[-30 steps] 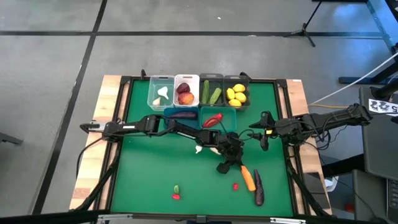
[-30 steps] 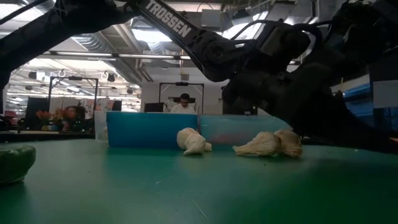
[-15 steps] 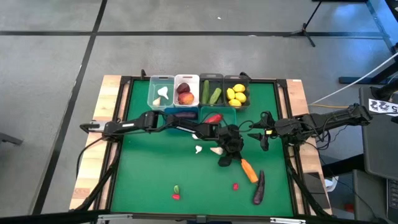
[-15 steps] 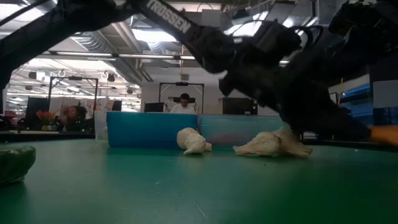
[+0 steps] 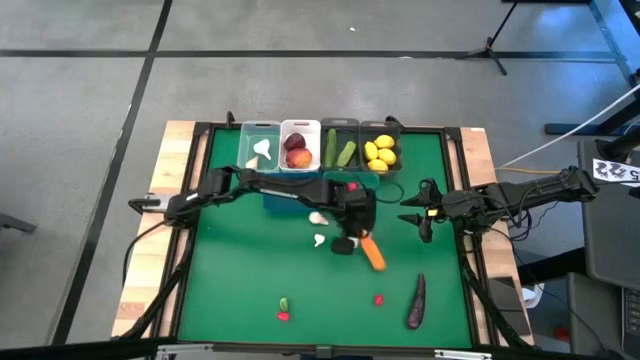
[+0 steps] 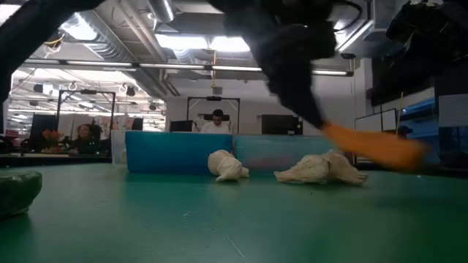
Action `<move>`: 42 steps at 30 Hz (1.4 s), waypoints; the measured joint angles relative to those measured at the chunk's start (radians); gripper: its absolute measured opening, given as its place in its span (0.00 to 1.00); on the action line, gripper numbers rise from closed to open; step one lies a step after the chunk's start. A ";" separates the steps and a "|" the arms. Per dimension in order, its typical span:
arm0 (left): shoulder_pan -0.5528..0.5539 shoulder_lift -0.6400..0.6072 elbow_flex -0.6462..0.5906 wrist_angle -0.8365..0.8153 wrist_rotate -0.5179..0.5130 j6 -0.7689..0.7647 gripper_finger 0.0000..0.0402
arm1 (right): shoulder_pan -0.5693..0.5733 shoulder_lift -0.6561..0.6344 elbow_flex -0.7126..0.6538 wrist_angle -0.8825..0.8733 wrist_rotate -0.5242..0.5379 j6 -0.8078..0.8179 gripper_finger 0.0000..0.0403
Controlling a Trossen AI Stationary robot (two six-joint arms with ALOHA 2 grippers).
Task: Sort produce into baskets
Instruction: Put the orange chili pepper into the light blue bin
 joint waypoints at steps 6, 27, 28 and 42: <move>0.025 -0.140 0.000 -0.217 -0.211 -0.055 0.04 | 0.000 0.000 0.000 -0.006 0.000 0.001 0.52; -0.034 -0.347 -0.327 -0.070 -0.881 -0.535 0.04 | 0.000 0.000 0.000 -0.023 0.001 0.002 0.52; -0.036 -0.347 -0.355 -0.029 -0.882 -0.534 0.04 | 0.000 0.000 0.000 -0.024 0.001 0.002 0.52; -0.007 -0.349 -0.584 0.329 -0.828 -0.530 0.11 | 0.000 0.000 0.000 -0.023 0.001 0.002 0.52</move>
